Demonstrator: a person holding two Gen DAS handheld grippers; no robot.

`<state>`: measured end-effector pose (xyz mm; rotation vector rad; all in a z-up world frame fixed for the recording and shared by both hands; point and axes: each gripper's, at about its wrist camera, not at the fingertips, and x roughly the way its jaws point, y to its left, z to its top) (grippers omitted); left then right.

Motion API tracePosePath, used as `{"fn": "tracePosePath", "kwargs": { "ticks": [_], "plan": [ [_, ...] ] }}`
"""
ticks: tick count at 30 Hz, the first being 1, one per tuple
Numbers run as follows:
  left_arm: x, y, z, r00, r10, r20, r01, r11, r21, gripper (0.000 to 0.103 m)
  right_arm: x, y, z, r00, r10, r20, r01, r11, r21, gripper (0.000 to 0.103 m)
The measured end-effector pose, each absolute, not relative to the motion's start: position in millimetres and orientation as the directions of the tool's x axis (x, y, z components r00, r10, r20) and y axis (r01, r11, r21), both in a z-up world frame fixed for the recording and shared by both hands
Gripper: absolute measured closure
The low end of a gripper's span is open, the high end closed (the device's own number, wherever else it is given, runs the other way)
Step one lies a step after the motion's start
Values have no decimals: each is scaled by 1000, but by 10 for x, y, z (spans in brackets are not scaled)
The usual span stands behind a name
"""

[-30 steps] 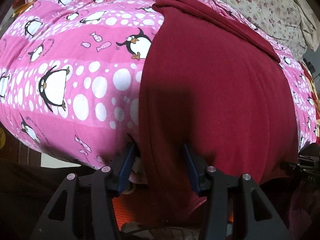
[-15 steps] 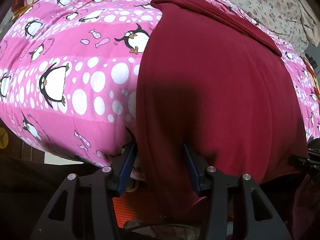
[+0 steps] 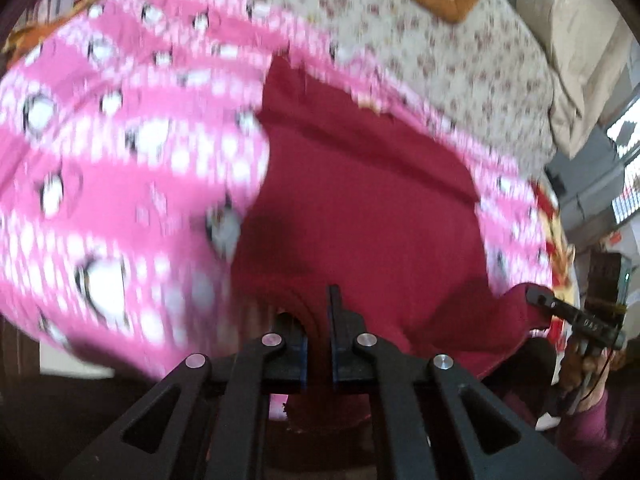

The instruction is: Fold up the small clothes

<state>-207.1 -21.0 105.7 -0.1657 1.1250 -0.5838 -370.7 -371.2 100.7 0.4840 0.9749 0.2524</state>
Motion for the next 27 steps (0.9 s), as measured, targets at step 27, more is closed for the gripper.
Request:
{"fn": "tracePosePath", "kwargs": {
  "ticks": [27],
  "plan": [
    [97,-1190,829,444,-453,-773,223,892,-394,103,-1522,-4893,776,674,200,-711,282,820,497,94]
  ]
}}
